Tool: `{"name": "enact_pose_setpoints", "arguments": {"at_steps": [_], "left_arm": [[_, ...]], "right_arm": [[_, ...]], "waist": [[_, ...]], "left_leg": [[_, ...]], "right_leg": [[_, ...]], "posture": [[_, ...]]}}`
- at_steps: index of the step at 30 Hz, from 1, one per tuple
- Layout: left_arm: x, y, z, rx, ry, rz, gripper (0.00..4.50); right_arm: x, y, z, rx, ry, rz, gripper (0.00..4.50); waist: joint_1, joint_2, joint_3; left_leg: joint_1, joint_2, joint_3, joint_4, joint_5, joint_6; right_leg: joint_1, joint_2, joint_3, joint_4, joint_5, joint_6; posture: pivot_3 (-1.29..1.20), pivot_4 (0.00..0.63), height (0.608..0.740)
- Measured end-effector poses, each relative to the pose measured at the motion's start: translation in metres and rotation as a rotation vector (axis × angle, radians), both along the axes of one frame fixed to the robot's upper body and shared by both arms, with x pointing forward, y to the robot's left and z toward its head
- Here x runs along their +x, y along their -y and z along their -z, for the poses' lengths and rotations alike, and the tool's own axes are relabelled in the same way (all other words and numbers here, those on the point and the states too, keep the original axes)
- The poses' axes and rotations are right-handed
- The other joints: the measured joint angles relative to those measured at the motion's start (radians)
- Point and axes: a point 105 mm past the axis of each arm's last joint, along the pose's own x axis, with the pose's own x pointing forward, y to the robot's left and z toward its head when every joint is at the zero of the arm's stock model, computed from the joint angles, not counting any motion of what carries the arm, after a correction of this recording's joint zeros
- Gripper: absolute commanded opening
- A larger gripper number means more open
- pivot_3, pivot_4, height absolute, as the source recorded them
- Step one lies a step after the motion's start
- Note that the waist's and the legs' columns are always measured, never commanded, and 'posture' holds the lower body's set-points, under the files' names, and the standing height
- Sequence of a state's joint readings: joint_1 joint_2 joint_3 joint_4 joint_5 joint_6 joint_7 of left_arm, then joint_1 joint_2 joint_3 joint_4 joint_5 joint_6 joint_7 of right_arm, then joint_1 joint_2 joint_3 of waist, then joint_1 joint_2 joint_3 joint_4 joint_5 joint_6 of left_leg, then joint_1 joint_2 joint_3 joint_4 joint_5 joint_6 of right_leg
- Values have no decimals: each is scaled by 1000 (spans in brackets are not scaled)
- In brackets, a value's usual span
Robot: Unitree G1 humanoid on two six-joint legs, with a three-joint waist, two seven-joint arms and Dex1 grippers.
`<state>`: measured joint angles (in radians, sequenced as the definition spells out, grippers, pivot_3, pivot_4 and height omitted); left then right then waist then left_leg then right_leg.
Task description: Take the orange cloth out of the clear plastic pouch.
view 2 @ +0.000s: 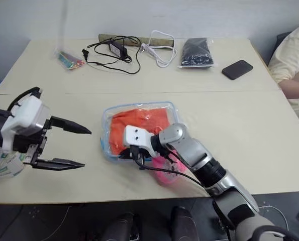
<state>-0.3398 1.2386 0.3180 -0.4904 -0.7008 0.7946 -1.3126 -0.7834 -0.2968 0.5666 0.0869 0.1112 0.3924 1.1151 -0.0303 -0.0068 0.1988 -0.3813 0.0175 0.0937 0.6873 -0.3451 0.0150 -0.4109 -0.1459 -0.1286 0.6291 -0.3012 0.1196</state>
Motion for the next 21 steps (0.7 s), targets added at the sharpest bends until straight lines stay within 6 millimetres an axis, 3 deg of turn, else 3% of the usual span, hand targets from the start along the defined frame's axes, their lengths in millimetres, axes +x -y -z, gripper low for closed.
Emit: {"name": "enact_pose_setpoints", "arguments": {"at_steps": [2, 5, 11, 16, 21], "left_arm": [[-6, -4, 2, 12, -15, -14, 4500], [-9, -10, 3, 19, -24, -46, 4500], [-12, -11, 5, 30, -13, -51, 4500], [-9, -8, 2, 28, 17, -40, 4500], [-5, 3, 2, 19, 30, 15, 4500]], "right_arm": [[3, -4, 5, -21, 19, -7, 35], [7, -7, 6, -23, 30, 6, 665], [21, -17, 5, -10, 52, 89, 2686], [19, -14, -1, 0, 0, 96, 4455], [18, -4, -28, 88, -110, 136, 4485]], "waist": [[-1, 0, 0], [-1, 0, 0], [-1, 0, 0], [1, 0, 0], [2, 0, 0]], "left_leg": [[0, 0, 0, 0, 0, 0], [0, 0, 0, 0, 0, 0], [0, 0, 0, 0, 0, -1], [0, 0, 0, 1, 0, -1], [0, 0, 0, 1, 0, -1]], "right_leg": [[0, 0, 0, 0, 0, 0], [0, 0, 0, 0, 0, 0], [0, 0, 0, 1, 0, 0], [0, 0, 0, 1, 0, 0], [0, 0, 0, 1, 0, 0]], "posture": [[0, 150, 740], [0, 150, 740], [0, 150, 740], [0, 150, 740], [0, 150, 740]]}}
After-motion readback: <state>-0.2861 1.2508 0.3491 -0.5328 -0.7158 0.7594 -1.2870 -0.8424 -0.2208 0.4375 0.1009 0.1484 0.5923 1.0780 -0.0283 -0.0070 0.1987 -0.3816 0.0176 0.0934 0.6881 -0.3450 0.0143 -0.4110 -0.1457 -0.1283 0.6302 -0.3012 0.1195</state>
